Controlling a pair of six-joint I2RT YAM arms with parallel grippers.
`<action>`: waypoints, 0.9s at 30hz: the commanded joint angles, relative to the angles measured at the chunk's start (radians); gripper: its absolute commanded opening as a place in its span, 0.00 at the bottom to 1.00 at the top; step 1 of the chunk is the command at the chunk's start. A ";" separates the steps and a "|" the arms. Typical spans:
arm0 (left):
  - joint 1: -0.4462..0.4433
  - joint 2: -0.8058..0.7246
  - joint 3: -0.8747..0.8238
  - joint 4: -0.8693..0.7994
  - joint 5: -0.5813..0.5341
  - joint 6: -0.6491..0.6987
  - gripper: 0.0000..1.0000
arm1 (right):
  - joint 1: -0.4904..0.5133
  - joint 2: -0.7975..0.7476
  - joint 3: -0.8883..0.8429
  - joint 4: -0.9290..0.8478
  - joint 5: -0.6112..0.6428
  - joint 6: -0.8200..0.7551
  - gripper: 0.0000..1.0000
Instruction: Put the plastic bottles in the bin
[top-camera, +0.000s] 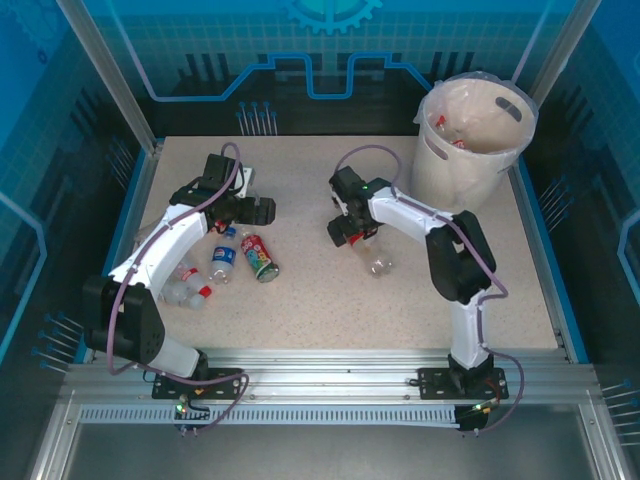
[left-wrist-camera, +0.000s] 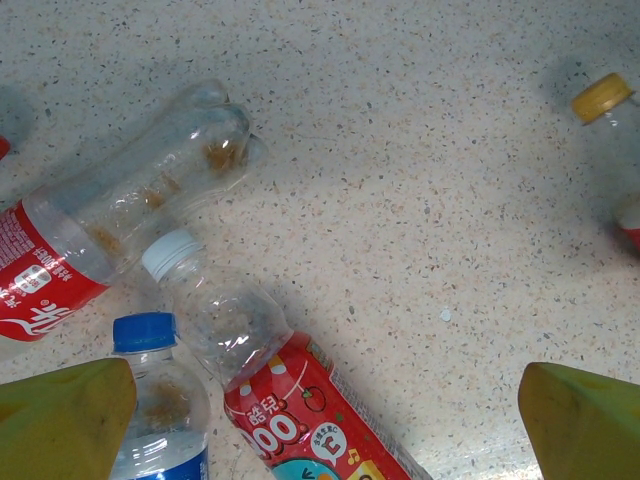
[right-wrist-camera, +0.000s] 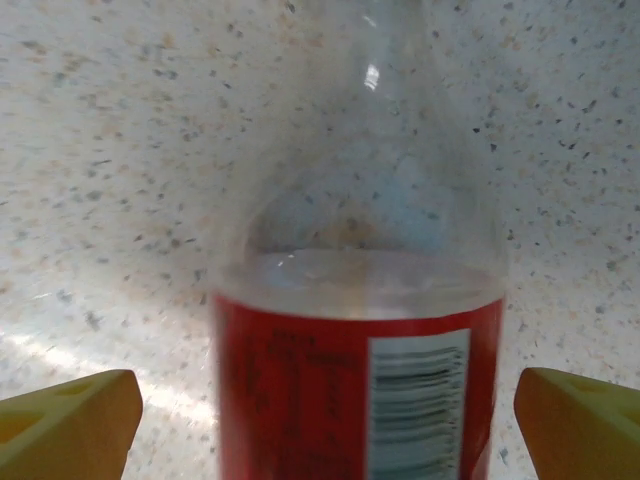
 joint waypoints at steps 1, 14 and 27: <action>0.009 -0.028 0.007 -0.015 0.004 0.005 0.99 | -0.013 0.050 0.073 -0.092 0.059 0.005 0.96; 0.010 -0.048 0.004 -0.012 0.010 0.005 0.99 | -0.057 0.104 0.105 -0.027 -0.002 -0.014 0.73; 0.009 -0.031 0.000 -0.008 0.006 0.010 0.99 | -0.094 -0.336 -0.026 0.251 -0.163 -0.184 0.56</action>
